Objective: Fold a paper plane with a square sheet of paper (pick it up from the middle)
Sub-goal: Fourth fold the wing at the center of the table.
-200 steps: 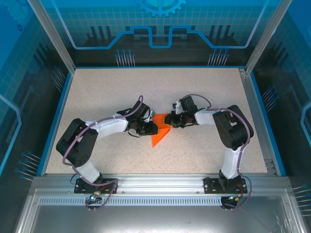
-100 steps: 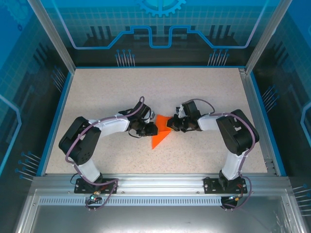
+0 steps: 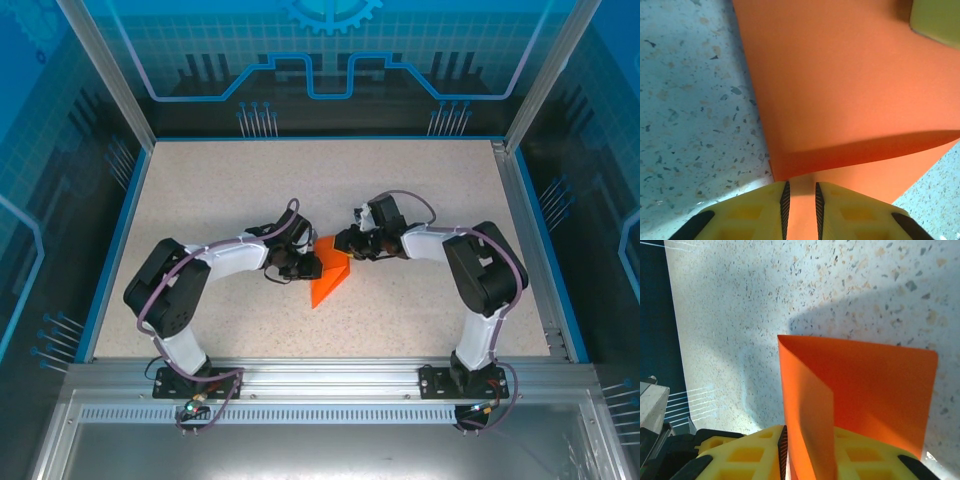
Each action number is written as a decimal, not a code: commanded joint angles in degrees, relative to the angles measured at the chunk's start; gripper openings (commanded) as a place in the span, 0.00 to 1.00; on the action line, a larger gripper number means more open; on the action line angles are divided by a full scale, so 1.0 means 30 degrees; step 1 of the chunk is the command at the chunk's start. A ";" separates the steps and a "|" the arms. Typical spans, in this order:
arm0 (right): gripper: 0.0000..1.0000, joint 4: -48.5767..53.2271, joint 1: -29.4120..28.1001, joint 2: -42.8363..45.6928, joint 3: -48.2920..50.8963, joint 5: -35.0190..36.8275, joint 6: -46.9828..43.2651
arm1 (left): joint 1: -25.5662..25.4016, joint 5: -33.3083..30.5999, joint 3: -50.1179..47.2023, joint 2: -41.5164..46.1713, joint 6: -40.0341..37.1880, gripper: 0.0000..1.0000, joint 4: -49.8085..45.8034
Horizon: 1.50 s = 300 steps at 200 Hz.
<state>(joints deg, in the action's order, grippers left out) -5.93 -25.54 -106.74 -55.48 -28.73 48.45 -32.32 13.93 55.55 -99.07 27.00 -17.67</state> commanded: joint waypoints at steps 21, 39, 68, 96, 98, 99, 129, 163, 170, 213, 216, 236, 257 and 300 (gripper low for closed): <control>0.20 0.1476 0.0384 -0.0785 -0.0777 -0.1360 -0.1247 | -0.0148 -0.0641 0.0287 0.0444 -0.0185 0.25 -0.0455; 0.18 0.1819 0.0391 -0.0630 -0.0951 -0.1494 -0.1470 | -0.0209 -0.0905 -0.0257 0.1762 0.0257 0.30 -0.0175; 0.19 0.2195 0.0402 -0.0362 -0.1061 -0.1846 -0.1589 | -0.1122 -0.2411 -0.0964 0.4094 0.0888 0.39 -0.0433; 0.21 0.2641 0.0427 -0.0139 -0.1167 -0.2060 -0.1769 | -0.3443 -0.5458 -0.1475 0.5335 0.1952 0.46 -0.0887; 0.22 0.2627 0.0427 -0.0142 -0.1164 -0.2099 -0.1743 | -0.3636 -0.5676 -0.1490 0.5336 0.2013 0.46 -0.0924; 0.22 0.2640 0.0427 -0.0138 -0.1164 -0.2150 -0.1739 | -0.3727 -0.5790 -0.1507 0.5336 0.2043 0.46 -0.0915; 0.23 0.2732 0.0445 -0.0102 -0.1321 -0.2747 -0.1734 | -0.5754 -0.8138 -0.1371 0.4326 0.3019 0.49 -0.1050; 0.24 0.3203 0.0428 -0.0117 -0.1681 -0.3180 -0.2029 | -0.7042 -1.0546 -0.1349 0.3062 0.4122 0.53 -0.0657; 0.24 0.3363 0.0440 -0.0050 -0.1734 -0.3189 -0.2099 | -0.7170 -1.0829 -0.1406 0.2817 0.4238 0.54 -0.0491; 0.24 0.3740 0.0441 0.0014 -0.1925 -0.3193 -0.2203 | -0.7853 -1.2224 -0.0782 0.1491 0.4120 0.56 -0.0502; 0.24 0.3736 0.0407 0.0017 -0.1929 -0.3211 -0.2203 | -0.7908 -1.2352 -0.0728 0.1392 0.4079 0.56 -0.0581; 0.24 0.3679 0.0432 0.0062 -0.1898 -0.3234 -0.2090 | -0.8144 -1.2844 -0.0475 0.0884 0.3994 0.56 -0.0788; 0.25 0.3703 0.0457 0.0113 -0.1948 -0.3258 -0.2057 | -0.8384 -1.3197 -0.0221 0.0386 0.3950 0.56 -0.0848; 0.25 0.3955 0.0458 0.0117 -0.2021 -0.3286 -0.2203 | -0.8630 -1.3837 0.0044 -0.0199 0.4339 0.53 -0.0888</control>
<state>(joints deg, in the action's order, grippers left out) 3.97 -24.71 -108.22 -60.29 -37.04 42.96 -57.67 -24.62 54.06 -98.67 38.74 -19.20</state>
